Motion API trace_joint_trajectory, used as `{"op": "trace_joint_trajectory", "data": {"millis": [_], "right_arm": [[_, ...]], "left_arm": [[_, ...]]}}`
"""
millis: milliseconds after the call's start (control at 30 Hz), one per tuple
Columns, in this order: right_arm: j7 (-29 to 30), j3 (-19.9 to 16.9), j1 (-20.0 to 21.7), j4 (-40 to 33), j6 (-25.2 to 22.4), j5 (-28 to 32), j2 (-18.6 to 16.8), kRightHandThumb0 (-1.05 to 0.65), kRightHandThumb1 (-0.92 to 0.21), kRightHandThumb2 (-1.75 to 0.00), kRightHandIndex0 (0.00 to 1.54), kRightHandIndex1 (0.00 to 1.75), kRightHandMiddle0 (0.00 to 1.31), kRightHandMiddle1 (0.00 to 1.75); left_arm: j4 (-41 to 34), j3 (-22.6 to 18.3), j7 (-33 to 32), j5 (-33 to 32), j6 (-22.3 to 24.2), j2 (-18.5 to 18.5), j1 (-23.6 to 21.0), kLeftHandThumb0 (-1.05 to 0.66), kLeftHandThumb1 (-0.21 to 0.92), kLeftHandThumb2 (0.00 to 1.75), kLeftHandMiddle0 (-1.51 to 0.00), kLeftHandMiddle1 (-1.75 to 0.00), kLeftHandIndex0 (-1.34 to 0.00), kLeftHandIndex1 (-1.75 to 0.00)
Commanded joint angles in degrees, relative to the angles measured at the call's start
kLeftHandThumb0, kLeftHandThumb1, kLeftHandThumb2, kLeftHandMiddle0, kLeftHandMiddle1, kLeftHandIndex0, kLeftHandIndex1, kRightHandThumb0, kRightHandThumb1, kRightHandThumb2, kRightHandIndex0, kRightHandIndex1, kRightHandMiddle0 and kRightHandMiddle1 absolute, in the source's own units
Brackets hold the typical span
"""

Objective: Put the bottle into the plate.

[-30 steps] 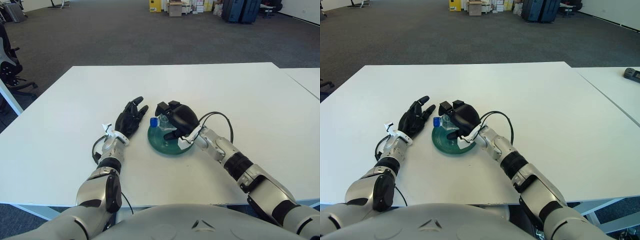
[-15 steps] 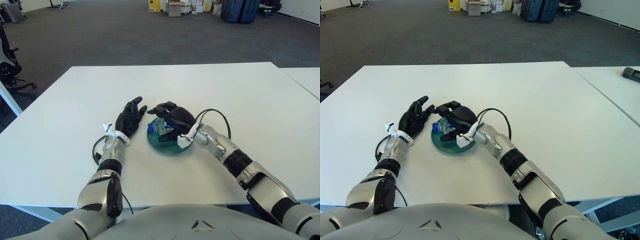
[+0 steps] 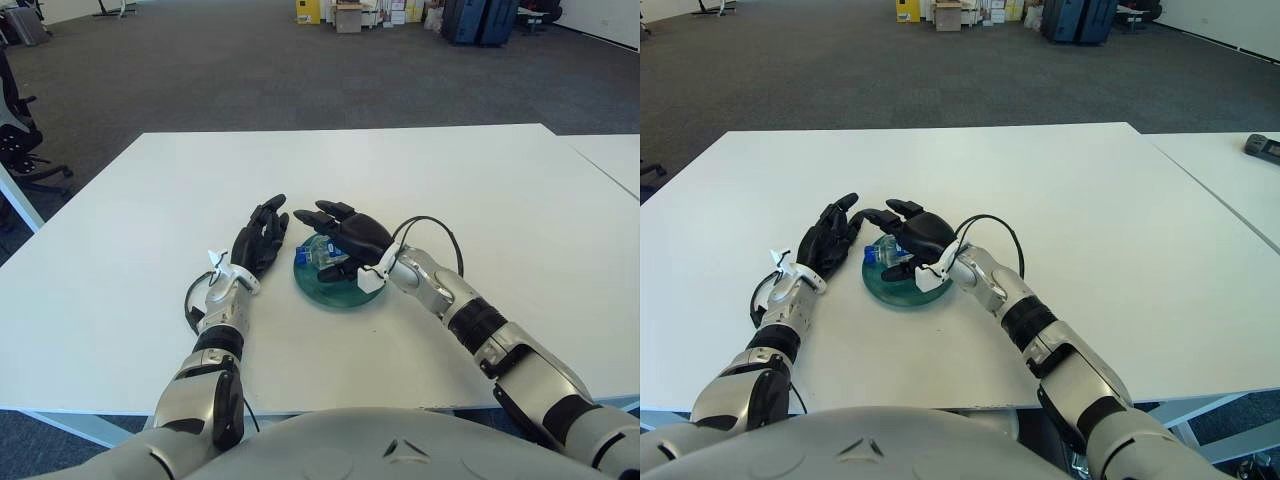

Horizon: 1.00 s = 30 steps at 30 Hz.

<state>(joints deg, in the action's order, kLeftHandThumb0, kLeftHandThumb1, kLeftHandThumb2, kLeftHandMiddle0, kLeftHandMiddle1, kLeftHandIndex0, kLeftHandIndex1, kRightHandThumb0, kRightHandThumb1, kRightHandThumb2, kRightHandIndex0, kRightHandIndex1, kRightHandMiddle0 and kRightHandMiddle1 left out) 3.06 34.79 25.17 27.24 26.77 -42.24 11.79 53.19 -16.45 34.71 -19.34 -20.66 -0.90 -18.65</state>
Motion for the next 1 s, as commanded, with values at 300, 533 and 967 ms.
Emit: {"op": "trace_joint_trajectory", "data": {"millis": [300, 533, 967], "right_arm": [[6.46, -12.1, 2.53, 1.99, 0.66, 6.1, 3.59, -1.05, -0.92, -0.82, 0.0, 0.0, 0.03, 0.03], [12.41, -19.82, 3.16, 6.73, 1.04, 12.82, 1.27, -1.03, -0.92, -0.87, 0.05, 0.02, 0.04, 0.05], [3.58, -36.18, -3.41, 12.86, 3.49, 41.62, -5.2, -0.68, -0.92, -0.76, 0.59, 0.14, 0.06, 0.89]], "left_arm": [[5.68, -1.43, 2.61, -1.47, 0.56, -0.76, -1.66, -0.62, 0.92, 0.69, -0.52, -0.12, -0.1, -0.98], [7.74, -1.68, 2.92, -1.02, -0.64, -1.01, -2.54, -0.63, 0.92, 0.67, -0.62, -0.18, -0.11, -0.97], [11.15, -1.54, 2.0, 0.27, -2.23, -1.92, -3.88, -0.61, 0.92, 0.69, -0.61, -0.45, -0.13, -0.91]]}}
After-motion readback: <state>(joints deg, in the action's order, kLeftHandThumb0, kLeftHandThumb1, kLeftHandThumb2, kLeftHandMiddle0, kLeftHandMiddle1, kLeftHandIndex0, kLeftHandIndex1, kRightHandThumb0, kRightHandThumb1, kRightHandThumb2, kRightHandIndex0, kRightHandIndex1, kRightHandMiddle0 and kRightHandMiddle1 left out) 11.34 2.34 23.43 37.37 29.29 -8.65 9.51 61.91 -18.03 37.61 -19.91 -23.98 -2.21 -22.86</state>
